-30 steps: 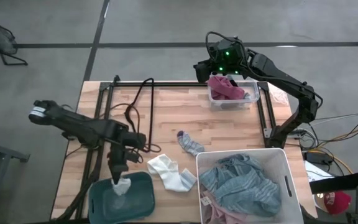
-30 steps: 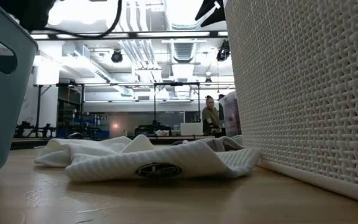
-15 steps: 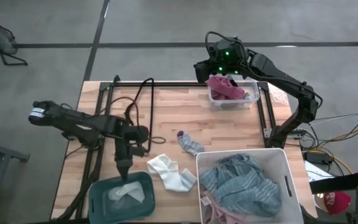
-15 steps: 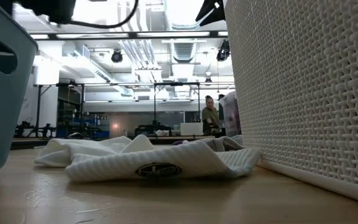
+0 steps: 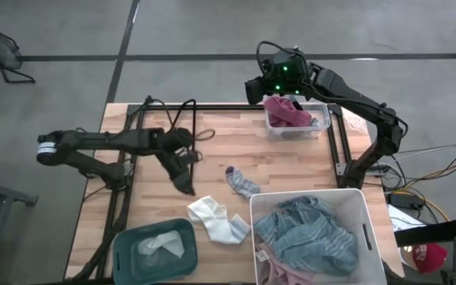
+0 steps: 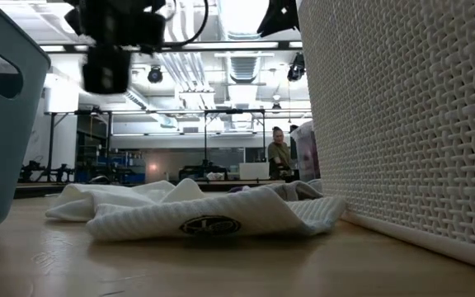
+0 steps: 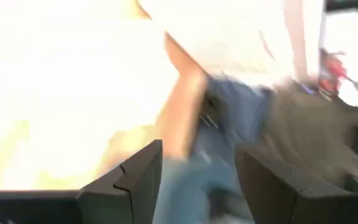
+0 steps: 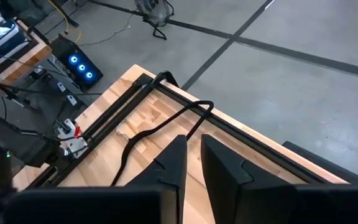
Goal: Pick & Place Cloths
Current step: Put the white blue sock into the blue bin
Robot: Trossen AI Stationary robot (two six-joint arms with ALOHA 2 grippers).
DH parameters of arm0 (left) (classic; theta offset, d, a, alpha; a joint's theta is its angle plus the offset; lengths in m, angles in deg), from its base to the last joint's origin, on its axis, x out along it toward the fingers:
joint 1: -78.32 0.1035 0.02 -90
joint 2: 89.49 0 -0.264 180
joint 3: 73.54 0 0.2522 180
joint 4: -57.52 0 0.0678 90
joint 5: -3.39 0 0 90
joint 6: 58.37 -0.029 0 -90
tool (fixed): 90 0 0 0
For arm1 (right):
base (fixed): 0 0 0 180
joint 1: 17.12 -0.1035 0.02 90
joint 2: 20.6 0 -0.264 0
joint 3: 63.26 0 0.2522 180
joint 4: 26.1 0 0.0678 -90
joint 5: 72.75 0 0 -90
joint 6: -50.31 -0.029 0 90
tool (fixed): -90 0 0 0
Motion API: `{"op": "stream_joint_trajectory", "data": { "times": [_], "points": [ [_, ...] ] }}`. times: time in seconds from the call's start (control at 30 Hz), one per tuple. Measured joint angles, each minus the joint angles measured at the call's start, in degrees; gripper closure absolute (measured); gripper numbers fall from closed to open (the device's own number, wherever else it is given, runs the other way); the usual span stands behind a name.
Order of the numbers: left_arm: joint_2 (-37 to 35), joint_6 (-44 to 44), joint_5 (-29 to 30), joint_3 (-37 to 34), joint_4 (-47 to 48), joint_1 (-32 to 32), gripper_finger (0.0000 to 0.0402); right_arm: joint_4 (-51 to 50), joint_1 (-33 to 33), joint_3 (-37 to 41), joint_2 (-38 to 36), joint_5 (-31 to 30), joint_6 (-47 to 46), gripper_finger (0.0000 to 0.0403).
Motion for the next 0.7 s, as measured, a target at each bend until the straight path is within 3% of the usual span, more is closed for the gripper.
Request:
{"op": "stream_joint_trajectory", "data": {
  "times": [0.17, 0.47, 0.57, 0.7],
  "points": [
    [4.4, -6.9, 9.5, -0.4, -2.2, 2.5, 0.0197, 0.0, 0.0, 0.0, 0.0, 0.0, -0.1, 0.0366],
    [20.2, -15.0, 9.5, 0.4, -9.2, -0.4, 0.0197, 0.1, 0.0, 0.0, 1.1, 0.0, -0.1, 0.0361],
    [23.5, -20.1, 10.9, 0.7, -9.4, -0.1, 0.0197, -0.3, 0.0, 0.0, 1.6, 0.0, -0.1, 0.0352],
    [27.2, -20.5, 12.7, 0.7, -9.4, 0.0, 0.0197, -0.2, 0.0, 0.0, 2.1, 0.0, 0.0, 0.0341]
  ]
}}
